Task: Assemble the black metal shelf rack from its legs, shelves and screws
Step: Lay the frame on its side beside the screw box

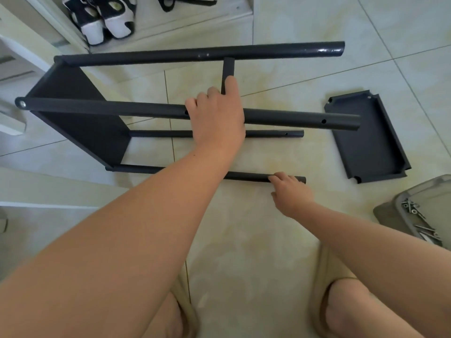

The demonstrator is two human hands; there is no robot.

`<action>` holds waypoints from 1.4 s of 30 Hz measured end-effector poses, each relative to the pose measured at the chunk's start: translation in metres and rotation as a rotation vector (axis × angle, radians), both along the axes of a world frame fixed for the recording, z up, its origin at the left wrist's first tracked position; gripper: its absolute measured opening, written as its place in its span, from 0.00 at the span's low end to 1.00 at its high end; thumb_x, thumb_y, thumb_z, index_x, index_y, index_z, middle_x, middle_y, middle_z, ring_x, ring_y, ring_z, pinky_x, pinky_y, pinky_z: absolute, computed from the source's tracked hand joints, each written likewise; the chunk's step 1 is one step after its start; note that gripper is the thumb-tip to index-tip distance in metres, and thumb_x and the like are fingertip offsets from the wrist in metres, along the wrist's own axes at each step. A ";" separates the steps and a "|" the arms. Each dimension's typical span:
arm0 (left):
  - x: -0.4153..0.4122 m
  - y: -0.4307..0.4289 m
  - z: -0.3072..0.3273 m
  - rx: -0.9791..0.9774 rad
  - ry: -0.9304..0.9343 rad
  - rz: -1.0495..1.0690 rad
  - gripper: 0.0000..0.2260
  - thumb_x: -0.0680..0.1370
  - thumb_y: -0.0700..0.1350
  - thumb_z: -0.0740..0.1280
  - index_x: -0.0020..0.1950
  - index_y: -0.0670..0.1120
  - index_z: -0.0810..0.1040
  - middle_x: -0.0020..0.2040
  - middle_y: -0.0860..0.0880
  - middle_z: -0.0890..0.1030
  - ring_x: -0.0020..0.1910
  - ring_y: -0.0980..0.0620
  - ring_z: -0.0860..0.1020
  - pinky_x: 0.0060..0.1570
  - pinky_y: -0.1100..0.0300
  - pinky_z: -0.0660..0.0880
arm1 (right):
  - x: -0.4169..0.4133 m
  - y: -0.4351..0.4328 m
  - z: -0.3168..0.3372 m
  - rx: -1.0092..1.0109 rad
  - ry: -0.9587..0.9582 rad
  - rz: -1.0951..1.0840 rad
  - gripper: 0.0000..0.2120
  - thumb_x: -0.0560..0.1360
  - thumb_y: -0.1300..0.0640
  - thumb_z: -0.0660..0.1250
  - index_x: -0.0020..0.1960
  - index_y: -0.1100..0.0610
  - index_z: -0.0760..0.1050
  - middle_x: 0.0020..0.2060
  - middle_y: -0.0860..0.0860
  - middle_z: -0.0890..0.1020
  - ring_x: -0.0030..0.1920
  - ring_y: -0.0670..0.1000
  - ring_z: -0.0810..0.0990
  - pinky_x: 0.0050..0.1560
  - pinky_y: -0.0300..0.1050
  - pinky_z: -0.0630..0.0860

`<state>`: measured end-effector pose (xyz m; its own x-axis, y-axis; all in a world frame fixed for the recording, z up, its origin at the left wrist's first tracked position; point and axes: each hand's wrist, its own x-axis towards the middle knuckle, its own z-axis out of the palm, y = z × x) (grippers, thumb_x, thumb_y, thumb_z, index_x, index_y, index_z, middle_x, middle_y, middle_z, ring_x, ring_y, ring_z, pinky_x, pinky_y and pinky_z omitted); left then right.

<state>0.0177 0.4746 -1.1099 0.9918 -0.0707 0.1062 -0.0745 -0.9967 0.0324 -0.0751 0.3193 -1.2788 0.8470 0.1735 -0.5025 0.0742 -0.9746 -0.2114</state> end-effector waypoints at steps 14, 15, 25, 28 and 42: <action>-0.019 0.034 0.025 -0.243 0.331 -0.085 0.36 0.74 0.41 0.75 0.75 0.49 0.57 0.44 0.52 0.72 0.51 0.46 0.76 0.54 0.53 0.62 | -0.017 -0.006 0.231 0.112 -0.595 0.456 0.21 0.74 0.62 0.71 0.67 0.61 0.76 0.61 0.56 0.79 0.59 0.62 0.77 0.55 0.57 0.75; -0.019 0.037 0.027 -0.266 0.385 -0.091 0.39 0.73 0.41 0.75 0.76 0.49 0.55 0.44 0.52 0.73 0.52 0.45 0.76 0.56 0.52 0.64 | -0.012 -0.003 0.232 0.075 -0.572 0.430 0.24 0.75 0.59 0.70 0.71 0.60 0.73 0.65 0.55 0.77 0.64 0.61 0.75 0.59 0.56 0.73; -0.007 0.074 0.046 -0.591 0.699 0.001 0.41 0.76 0.57 0.71 0.80 0.52 0.49 0.58 0.44 0.81 0.54 0.46 0.79 0.50 0.55 0.72 | 0.024 0.023 0.197 0.044 -0.167 0.242 0.14 0.84 0.51 0.59 0.67 0.54 0.66 0.54 0.53 0.78 0.51 0.59 0.78 0.52 0.55 0.76; -0.008 0.074 0.047 -0.577 0.681 0.043 0.30 0.79 0.55 0.68 0.77 0.46 0.63 0.61 0.47 0.79 0.60 0.44 0.77 0.56 0.55 0.72 | 0.028 0.020 0.196 0.080 -0.138 0.239 0.11 0.84 0.51 0.58 0.64 0.54 0.67 0.48 0.52 0.77 0.44 0.57 0.75 0.46 0.54 0.76; -0.016 0.048 0.049 -0.570 0.867 0.040 0.15 0.78 0.52 0.70 0.55 0.42 0.83 0.53 0.43 0.84 0.56 0.43 0.81 0.64 0.46 0.74 | 0.005 -0.052 0.214 -0.008 0.032 0.175 0.05 0.83 0.51 0.61 0.56 0.50 0.67 0.41 0.44 0.73 0.38 0.46 0.74 0.36 0.42 0.66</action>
